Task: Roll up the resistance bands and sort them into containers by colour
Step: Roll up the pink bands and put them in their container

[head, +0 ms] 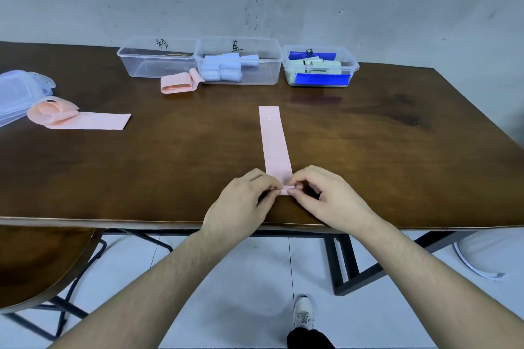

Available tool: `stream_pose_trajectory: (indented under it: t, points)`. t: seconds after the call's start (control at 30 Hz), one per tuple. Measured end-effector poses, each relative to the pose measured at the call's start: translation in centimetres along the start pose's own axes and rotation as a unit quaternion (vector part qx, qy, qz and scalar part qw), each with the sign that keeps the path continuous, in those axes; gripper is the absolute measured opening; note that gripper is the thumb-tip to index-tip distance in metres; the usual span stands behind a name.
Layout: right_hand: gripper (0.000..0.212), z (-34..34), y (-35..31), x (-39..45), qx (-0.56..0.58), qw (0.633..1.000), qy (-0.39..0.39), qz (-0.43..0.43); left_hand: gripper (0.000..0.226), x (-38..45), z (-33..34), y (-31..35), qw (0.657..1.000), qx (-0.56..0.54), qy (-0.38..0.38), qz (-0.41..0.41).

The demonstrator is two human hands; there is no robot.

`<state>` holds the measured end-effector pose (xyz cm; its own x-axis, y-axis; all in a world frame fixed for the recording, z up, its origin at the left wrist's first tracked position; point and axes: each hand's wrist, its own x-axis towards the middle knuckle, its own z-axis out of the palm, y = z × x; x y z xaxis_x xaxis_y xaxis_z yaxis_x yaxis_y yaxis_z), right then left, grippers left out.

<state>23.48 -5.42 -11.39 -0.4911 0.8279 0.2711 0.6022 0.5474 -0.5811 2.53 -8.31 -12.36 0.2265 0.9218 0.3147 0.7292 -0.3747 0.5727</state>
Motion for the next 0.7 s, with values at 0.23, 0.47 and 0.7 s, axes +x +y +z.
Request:
stream_pose_trajectory:
  t: [0.23, 0.47, 0.7]
  points:
    - [0.018, 0.5, 0.5, -0.1, -0.012, 1.0, 0.003, -0.002, 0.015, -0.1, 0.3, 0.0, 1.0, 0.01, 0.014, -0.01]
    - [0.018, 0.4, 0.5, 0.3, -0.006, 1.0, 0.006, 0.02, 0.02, 0.3, -0.3, -0.1, 1.0, 0.018, -0.012, 0.01]
    - [0.022, 0.4, 0.6, 0.2, -0.049, 0.998, 0.007, -0.031, 0.023, 1.3, -1.0, -0.2, 0.998, 0.028, -0.057, 0.016]
